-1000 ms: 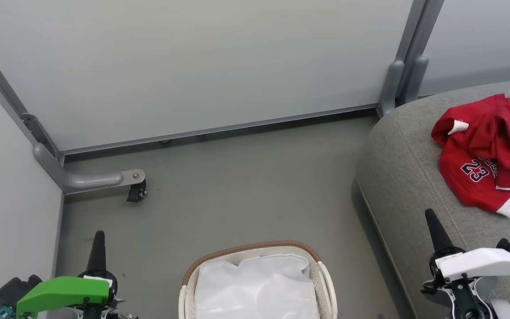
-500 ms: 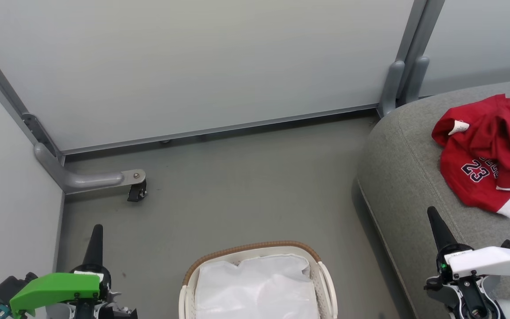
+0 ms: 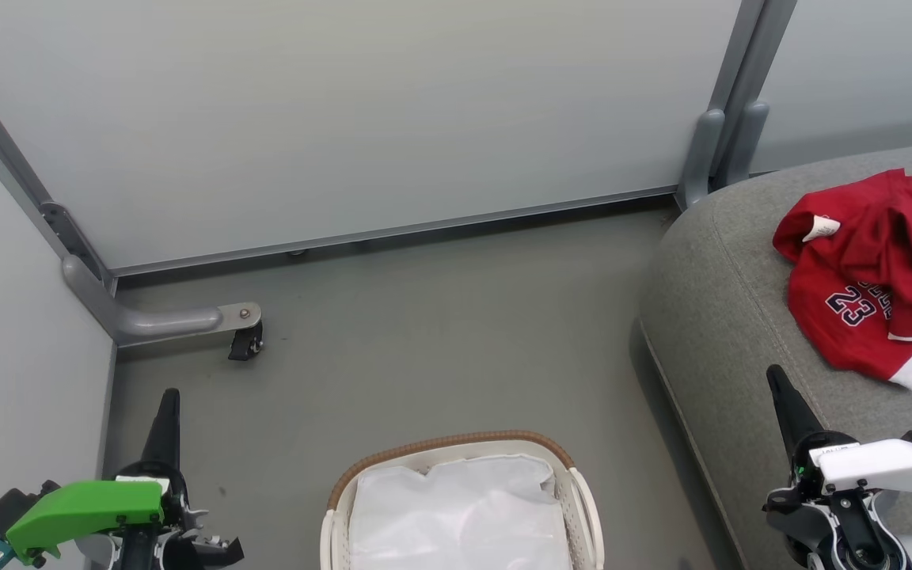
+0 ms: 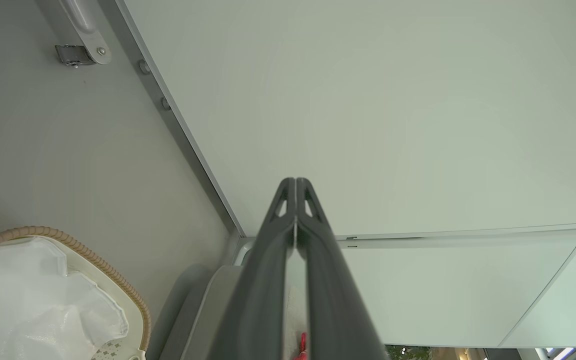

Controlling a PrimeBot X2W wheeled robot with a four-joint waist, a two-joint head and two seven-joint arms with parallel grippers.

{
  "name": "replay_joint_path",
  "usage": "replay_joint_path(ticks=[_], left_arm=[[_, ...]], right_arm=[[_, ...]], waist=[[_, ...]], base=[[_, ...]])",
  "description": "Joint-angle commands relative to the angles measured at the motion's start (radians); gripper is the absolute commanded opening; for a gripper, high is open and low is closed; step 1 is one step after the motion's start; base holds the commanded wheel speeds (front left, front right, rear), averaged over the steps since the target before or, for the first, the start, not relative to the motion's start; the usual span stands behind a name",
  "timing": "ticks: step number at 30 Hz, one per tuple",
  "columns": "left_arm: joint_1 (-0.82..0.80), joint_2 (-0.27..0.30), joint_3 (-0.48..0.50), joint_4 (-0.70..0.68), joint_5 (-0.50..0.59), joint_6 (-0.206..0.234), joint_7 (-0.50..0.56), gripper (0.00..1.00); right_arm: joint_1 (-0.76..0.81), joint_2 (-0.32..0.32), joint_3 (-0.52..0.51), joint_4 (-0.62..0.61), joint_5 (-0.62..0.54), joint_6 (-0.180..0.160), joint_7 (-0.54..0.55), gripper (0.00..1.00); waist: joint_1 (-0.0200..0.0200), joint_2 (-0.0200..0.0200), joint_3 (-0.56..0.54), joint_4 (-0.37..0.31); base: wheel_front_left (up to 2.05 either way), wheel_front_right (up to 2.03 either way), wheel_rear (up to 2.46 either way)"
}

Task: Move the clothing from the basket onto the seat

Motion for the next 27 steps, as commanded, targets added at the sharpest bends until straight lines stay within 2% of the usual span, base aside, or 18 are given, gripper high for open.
replay_joint_path(ticks=[1, 22, 27], left_arm=[[-0.024, 0.005, 0.005, -0.009, -0.023, -0.005, 0.006, 0.00], [-0.040, 0.006, 0.024, -0.015, -0.152, -0.016, 0.044, 0.00], [-0.037, 0.006, 0.023, -0.014, -0.149, -0.015, 0.044, 0.00]], right_arm=[[-0.017, -0.006, -0.006, -0.008, 0.023, 0.000, 0.008, 0.00], [-0.018, -0.007, -0.021, -0.017, 0.172, 0.000, 0.045, 0.00], [-0.017, -0.007, -0.021, -0.016, 0.168, 0.000, 0.045, 0.00]], waist=[[0.0000, 0.0000, 0.000, 0.000], [0.0000, 0.0000, -0.001, 0.002], [0.0000, 0.0000, -0.001, 0.002]], base=[[0.00, 0.00, 0.00], [0.00, 0.00, 0.00], [0.00, 0.00, 0.00]])
